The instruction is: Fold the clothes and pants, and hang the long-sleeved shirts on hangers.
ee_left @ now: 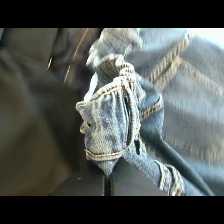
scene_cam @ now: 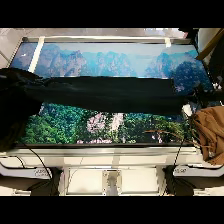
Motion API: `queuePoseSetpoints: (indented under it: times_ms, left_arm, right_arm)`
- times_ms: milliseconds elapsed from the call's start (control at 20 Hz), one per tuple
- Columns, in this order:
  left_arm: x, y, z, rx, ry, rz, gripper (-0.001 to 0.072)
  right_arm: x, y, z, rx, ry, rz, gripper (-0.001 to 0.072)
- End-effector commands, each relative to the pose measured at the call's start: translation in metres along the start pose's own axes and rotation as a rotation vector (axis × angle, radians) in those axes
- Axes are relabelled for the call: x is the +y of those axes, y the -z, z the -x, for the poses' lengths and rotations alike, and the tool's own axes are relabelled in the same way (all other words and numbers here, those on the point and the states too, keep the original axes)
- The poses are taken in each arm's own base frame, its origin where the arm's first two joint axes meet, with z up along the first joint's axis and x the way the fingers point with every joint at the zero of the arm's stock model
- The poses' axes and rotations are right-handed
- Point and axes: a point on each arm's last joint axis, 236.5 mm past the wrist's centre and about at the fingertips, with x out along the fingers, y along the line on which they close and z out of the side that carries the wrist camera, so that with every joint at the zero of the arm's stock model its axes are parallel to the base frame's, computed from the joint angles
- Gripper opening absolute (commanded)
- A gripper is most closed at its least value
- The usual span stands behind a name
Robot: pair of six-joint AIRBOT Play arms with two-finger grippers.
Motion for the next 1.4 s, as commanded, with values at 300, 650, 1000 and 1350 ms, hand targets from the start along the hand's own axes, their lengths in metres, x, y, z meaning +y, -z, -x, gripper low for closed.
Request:
queuePoseSetpoints:
  times_ms: [300,650,1000,1350]
  left_arm:
    - [-0.05,-0.017,-0.121,0.02,0.02,-0.048,0.0028]
    - [-0.059,-0.031,-0.123,-0.044,0.029,-0.015,0.052]
    - [-0.046,-0.079,-0.002,-0.197,0.022,0.023,0.0518]
    - [-0.046,0.011,0.03,0.164,0.006,0.005,0.051]
  right_arm:
    - [0.045,-0.127,-0.082,-0.354,-0.082,-0.041,0.0066]
    - [0.05,-0.136,-0.089,-0.407,-0.08,-0.021,0.0366]
    - [-0.024,-0.097,-0.046,-0.14,0.204,0.159,0.0346]
    - [-0.045,-0.039,-0.071,0.174,0.106,0.203,0.0372]
